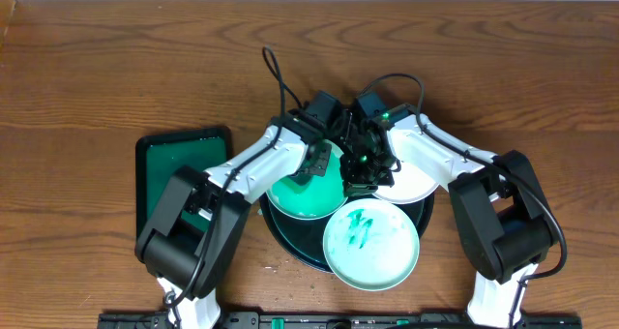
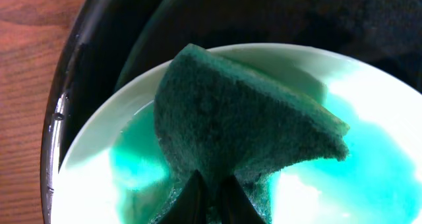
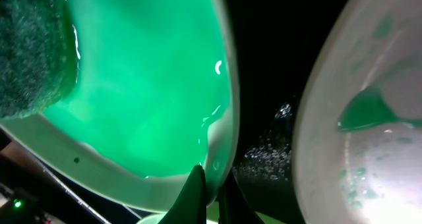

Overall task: Clean dirty plates on tray and stack at the side
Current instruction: 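Scrub the held plate with the sponge in the left gripper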

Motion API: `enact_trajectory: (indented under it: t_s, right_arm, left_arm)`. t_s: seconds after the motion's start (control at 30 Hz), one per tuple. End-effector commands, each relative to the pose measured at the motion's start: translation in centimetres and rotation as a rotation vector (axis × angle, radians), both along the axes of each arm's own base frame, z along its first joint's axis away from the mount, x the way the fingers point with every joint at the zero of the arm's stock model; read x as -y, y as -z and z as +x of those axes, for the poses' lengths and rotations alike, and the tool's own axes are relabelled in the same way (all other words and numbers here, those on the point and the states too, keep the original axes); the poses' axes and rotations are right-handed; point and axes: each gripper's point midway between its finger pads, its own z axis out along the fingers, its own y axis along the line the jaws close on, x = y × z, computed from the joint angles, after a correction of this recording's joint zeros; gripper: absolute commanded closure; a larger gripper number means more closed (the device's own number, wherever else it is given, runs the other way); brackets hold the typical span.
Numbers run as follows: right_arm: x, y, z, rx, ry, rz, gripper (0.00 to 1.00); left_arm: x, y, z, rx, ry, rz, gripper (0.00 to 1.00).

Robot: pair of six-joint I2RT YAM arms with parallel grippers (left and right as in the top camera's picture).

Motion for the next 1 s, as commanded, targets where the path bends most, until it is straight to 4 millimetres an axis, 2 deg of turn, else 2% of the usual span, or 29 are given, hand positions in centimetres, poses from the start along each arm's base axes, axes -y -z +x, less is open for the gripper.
enact_trajectory:
  t_s: [0.0,0.13,0.27,0.53,0.6,0.73,0.8,0.97]
  right_arm:
    - [2.4,1.8,0.9,0.077,-0.029,-0.156,0.99]
    - [2.7,2.1,2.2,0.129,0.012,-0.189,0.99]
    - [2.1,2.0,3.7,0.185,0.028,-0.164,0.99]
    - [1.1,1.8,5.5,0.257,0.046,-0.122,0.99]
    - [1.1,1.8,5.8,0.264,0.05,-0.117,0.99]
    - [1.1,1.8,5.8,0.265,0.045,-0.116,0.99]
    - [1.2,1.8,5.7,0.261,0.045,-0.118,0.99]
    - [1.3,1.8,5.4,0.251,0.033,-0.121,0.99]
  left_arm:
    - [-3.6,0.9,1.8,-0.008,-0.128,0.054,0.93]
    - [-4.9,1.1,1.1,-0.051,-0.149,0.079,0.93]
    - [-5.3,1.2,0.2,-0.086,-0.148,0.096,0.93]
    - [-4.5,1.5,-2.9,-0.233,-0.135,0.045,0.93]
    - [-3.7,1.5,-3.5,-0.267,-0.126,-0.001,0.93]
    - [-0.7,1.3,-4.1,-0.322,-0.061,-0.165,0.93]
    - [1.0,0.9,-4.0,-0.333,-0.039,-0.256,0.93]
    - [3.0,0.3,-3.4,-0.32,-0.012,-0.365,0.93]
